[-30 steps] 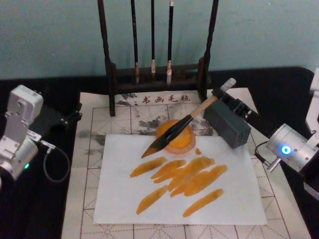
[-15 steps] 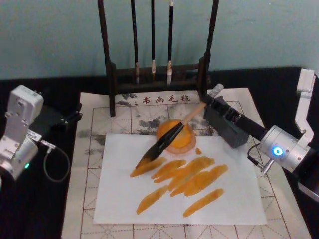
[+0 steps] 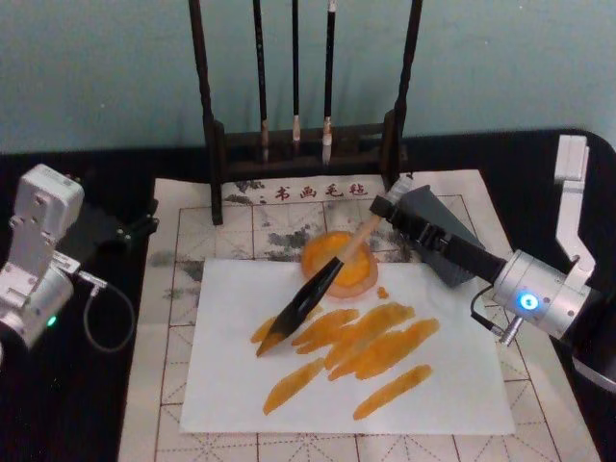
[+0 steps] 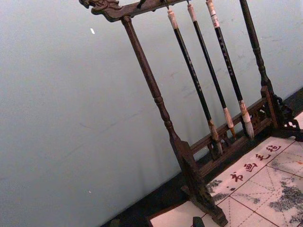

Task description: Pick up the brush from the inkstone, write on the paper, then place the brush back to its original position.

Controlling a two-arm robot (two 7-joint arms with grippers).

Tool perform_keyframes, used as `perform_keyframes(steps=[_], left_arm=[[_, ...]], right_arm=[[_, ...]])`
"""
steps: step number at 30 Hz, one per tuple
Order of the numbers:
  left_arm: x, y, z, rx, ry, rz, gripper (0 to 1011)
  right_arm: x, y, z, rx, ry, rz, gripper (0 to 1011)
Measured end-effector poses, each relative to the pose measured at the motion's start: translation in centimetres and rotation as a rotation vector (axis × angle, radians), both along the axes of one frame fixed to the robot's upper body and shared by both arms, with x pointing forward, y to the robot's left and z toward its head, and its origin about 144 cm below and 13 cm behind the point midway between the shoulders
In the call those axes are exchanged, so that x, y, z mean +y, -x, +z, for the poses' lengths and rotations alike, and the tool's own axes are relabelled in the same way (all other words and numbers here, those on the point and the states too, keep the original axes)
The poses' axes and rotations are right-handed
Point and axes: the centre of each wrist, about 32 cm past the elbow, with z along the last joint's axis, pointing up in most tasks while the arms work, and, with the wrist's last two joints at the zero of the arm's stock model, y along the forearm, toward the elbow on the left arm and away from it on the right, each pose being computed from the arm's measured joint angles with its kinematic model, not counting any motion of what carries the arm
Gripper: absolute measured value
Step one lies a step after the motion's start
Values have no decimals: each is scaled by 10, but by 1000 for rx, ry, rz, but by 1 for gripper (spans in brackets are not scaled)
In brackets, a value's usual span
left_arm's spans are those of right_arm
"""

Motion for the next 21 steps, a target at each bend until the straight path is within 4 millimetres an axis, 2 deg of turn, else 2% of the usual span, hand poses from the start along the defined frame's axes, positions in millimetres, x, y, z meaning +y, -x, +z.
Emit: perform_keyframes(steps=[21], left_arm=[[0, 0, 0, 0, 0, 0, 1001]], right_arm=[[9, 0, 4, -13, 0, 57, 175]])
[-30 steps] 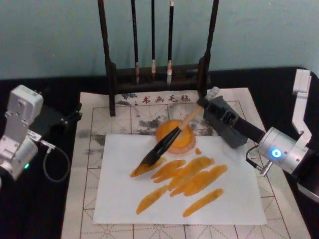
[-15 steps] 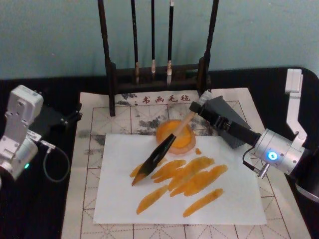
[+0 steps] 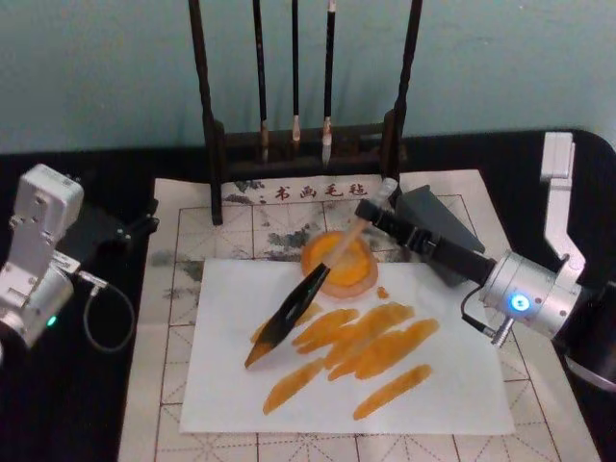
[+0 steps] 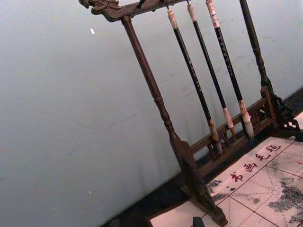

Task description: Pick up the brush from the inkstone, write on the paper, then place the brush back to its original position.

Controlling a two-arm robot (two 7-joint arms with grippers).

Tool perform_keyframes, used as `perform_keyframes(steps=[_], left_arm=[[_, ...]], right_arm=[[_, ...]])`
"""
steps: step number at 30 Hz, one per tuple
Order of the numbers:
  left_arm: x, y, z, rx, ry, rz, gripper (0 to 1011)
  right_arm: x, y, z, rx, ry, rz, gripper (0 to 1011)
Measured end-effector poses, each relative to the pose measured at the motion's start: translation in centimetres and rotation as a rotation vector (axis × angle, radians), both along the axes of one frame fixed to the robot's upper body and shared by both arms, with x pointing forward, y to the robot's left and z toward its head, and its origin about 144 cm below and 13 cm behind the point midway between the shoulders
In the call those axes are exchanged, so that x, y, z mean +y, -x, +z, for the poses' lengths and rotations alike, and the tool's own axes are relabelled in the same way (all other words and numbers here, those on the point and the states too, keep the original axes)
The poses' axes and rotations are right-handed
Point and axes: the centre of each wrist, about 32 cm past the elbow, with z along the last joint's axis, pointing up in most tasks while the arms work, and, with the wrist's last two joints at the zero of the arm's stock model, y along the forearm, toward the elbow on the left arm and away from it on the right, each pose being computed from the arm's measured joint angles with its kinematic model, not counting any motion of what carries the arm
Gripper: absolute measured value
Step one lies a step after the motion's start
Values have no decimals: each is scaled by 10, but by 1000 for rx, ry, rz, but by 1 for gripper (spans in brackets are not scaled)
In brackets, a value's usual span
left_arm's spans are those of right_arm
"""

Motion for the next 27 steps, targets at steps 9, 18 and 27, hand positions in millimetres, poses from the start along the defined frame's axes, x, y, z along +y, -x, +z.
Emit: perform_keyframes(steps=[9, 18, 27], left_arm=[[0, 0, 0, 0, 0, 0, 1001], [0, 0, 0, 0, 0, 0, 1001], [0, 0, 0, 0, 0, 0, 1001]], right_arm=[[2, 0, -1, 5, 14, 16, 175], [2, -1, -4, 10, 35, 17, 175], [1, -1, -4, 7, 50, 13, 175]])
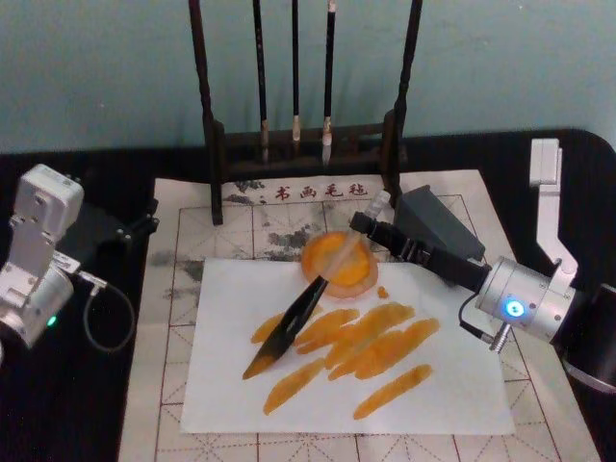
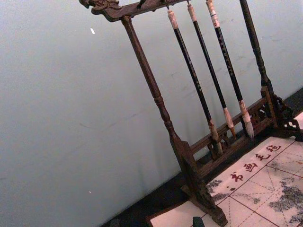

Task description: Pick up the brush from the inkstone, write on the paper, then place the brush back to its original position.

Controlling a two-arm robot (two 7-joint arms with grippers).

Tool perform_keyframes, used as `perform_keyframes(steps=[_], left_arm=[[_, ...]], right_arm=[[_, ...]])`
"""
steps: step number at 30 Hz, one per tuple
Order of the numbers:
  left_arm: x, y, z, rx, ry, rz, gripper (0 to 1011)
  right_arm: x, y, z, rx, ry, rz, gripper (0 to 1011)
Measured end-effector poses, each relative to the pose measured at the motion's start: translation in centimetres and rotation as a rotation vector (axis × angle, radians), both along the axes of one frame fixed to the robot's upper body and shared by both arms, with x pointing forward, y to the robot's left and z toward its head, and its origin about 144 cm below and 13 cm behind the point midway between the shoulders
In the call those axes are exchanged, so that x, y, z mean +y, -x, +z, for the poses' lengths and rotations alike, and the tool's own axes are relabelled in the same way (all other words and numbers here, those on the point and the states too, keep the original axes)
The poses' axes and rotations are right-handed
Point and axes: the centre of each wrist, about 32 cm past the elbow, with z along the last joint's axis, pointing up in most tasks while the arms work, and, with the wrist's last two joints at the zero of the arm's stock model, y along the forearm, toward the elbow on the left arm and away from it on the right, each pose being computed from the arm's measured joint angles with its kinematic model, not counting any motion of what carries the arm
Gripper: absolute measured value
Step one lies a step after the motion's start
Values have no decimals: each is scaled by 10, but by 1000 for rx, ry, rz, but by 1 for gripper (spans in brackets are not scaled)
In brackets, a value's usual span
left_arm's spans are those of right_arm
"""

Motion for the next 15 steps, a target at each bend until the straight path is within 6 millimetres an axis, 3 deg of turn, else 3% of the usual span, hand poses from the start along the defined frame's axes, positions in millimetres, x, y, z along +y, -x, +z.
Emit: perform_keyframes(steps=[15], left_arm=[[0, 0, 0, 0, 0, 0, 1001]], right_arm=[[-5, -1, 2, -18, 19, -12, 175]])
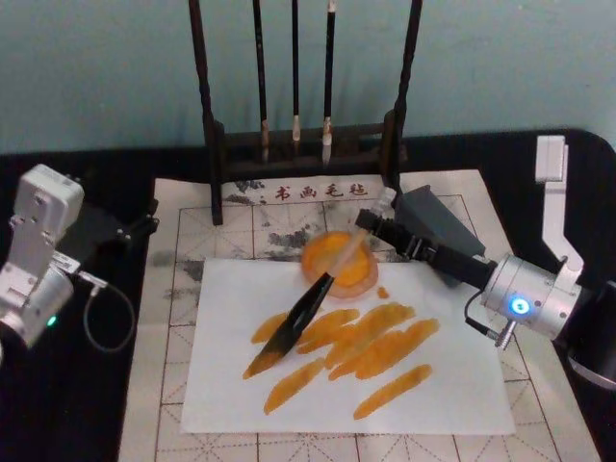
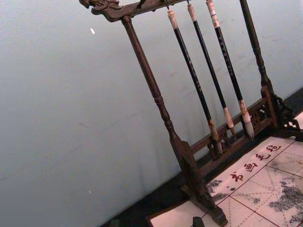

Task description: Pick up the brush from the inkstone, write on the paper, then place the brush back to its original position.

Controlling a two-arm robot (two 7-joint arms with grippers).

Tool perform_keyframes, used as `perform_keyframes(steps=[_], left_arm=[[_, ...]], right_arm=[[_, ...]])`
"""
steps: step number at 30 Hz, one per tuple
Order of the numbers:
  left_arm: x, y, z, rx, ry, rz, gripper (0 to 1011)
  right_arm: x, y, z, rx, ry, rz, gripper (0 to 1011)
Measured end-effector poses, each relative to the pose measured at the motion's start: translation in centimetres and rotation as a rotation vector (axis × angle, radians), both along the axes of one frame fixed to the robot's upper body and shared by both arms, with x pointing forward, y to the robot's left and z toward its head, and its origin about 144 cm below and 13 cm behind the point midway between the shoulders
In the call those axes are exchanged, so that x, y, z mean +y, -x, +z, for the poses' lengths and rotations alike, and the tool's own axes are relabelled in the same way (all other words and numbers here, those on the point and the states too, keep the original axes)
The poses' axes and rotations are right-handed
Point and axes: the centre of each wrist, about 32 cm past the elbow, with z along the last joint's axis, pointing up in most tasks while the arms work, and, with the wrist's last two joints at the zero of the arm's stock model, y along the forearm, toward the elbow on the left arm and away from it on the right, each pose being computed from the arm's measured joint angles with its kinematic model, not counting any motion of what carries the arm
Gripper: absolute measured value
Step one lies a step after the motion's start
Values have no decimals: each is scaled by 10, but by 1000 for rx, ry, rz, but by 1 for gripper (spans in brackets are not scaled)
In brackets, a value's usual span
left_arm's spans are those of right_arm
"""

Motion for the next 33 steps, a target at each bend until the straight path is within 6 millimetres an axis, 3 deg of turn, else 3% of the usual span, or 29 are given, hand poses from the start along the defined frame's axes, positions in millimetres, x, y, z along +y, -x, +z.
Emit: perform_keyframes(steps=[33], left_arm=[[0, 0, 0, 0, 0, 0, 1001]], right_arm=[[-27, 3, 5, -10, 10, -84, 175]])
